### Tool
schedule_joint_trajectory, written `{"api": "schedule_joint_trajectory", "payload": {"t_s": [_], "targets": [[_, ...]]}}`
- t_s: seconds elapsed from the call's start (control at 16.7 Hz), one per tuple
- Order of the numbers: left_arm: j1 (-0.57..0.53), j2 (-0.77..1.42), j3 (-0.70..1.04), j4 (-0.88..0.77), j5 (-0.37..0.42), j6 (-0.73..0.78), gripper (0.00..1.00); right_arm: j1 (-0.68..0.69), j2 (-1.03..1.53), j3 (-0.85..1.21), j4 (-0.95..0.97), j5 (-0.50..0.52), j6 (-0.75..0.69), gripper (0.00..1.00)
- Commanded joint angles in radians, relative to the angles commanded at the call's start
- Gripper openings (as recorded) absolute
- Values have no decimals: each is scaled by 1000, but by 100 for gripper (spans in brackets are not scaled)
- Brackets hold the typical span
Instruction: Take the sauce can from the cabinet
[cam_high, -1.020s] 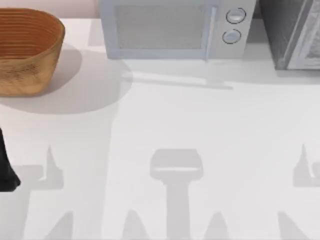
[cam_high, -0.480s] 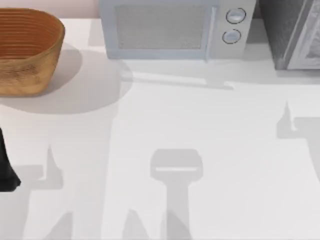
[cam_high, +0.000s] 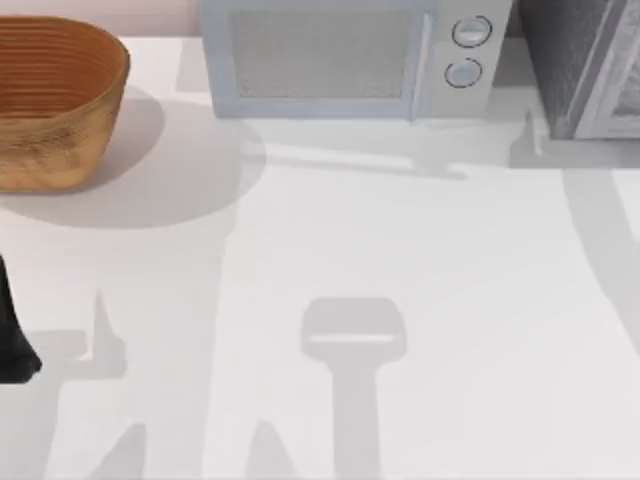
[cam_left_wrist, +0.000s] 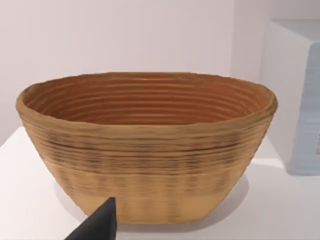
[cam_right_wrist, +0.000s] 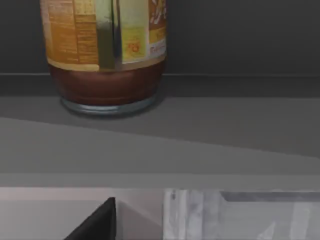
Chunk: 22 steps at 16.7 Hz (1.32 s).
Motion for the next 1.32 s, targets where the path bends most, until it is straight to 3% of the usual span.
{"api": "schedule_joint_trajectory", "payload": {"t_s": [0.3, 0.84, 1.32], "targets": [[0, 0, 0, 0, 0, 0, 100, 26, 191, 265, -60, 29, 1, 100], [0, 0, 0, 0, 0, 0, 100, 34, 232, 316, -62, 42, 0, 100], [0, 0, 0, 0, 0, 0, 100, 146, 503, 531, -6, 164, -1, 100]]}}
